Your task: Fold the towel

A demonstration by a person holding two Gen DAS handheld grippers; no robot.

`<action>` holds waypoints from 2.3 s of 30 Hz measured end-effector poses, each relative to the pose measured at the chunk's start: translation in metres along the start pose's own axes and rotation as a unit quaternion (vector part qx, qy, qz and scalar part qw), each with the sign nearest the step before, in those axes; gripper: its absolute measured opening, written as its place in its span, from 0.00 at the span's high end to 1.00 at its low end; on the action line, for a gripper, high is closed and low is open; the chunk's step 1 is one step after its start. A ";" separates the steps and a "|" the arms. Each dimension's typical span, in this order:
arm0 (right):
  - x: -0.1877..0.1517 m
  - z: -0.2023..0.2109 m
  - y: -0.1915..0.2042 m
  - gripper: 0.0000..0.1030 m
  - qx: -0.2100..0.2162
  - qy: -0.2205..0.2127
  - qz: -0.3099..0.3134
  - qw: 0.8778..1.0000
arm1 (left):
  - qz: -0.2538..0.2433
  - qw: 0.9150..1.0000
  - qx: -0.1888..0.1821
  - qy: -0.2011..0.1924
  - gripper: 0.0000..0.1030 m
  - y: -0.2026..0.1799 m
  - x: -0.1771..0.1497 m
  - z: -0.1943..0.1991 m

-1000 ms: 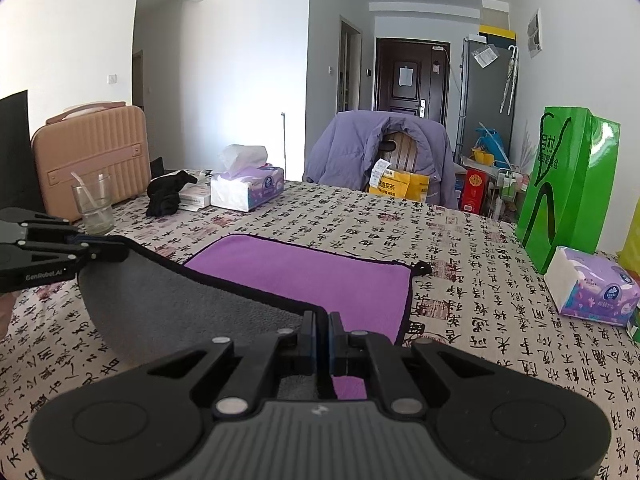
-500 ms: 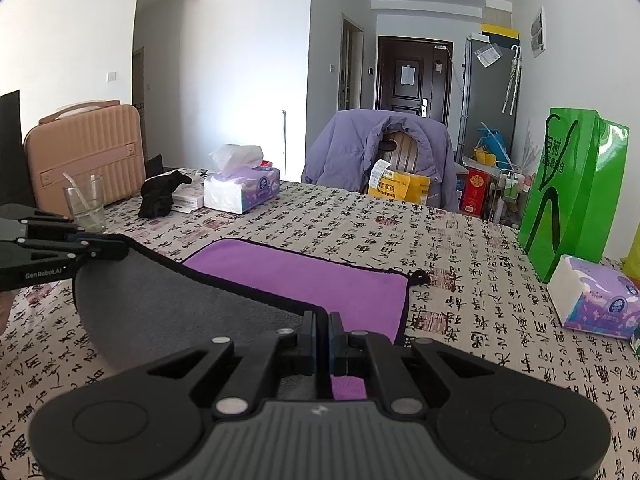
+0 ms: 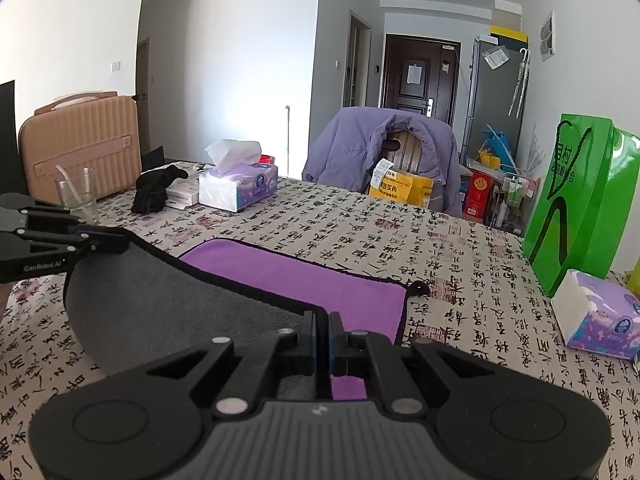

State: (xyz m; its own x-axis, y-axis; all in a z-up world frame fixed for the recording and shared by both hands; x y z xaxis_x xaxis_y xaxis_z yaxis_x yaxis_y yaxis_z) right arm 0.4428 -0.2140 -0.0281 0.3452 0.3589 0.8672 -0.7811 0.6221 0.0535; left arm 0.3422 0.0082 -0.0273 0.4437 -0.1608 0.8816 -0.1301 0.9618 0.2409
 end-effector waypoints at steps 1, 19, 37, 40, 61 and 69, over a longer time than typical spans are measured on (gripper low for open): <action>0.000 -0.001 -0.001 0.95 0.000 0.000 0.000 1.000 | 0.000 1.000 0.000 -0.001 0.94 -0.001 -0.001 0.002; 0.011 -0.012 -0.012 0.95 -0.001 0.003 0.003 1.000 | -0.011 1.000 0.000 -0.004 0.94 0.000 0.011 -0.023; 0.021 -0.033 -0.031 0.95 -0.004 0.011 0.011 1.000 | -0.027 1.000 0.004 -0.006 0.94 0.000 0.023 -0.044; 0.024 -0.035 -0.032 0.95 -0.006 0.011 0.016 1.000 | -0.031 0.999 0.005 -0.008 0.94 0.000 0.027 -0.048; 0.037 -0.060 -0.048 0.95 -0.008 0.016 0.031 0.999 | -0.044 0.999 0.008 -0.008 0.94 0.002 0.038 -0.079; 0.039 -0.071 -0.055 0.95 -0.007 0.019 0.033 0.999 | -0.047 0.999 0.009 -0.007 0.94 0.003 0.039 -0.089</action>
State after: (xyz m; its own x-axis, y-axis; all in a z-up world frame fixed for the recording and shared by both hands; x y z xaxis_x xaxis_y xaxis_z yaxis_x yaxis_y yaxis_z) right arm 0.5359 -0.1844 -0.0326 0.3127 0.4267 0.8486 -0.7959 0.6053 -0.0111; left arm 0.4379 0.0249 -0.0286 0.4418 -0.2531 0.8606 -0.1047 0.9383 0.3297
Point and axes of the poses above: each gripper's, at about its wrist camera, not at the fingertips, and z roughly against the way its jaws point, y to its left, x to its top, the point moved 6 cm from there along -z, roughly the way its jaws point, and after that the axes turned 11 degrees about x, right-handed, at the moved point
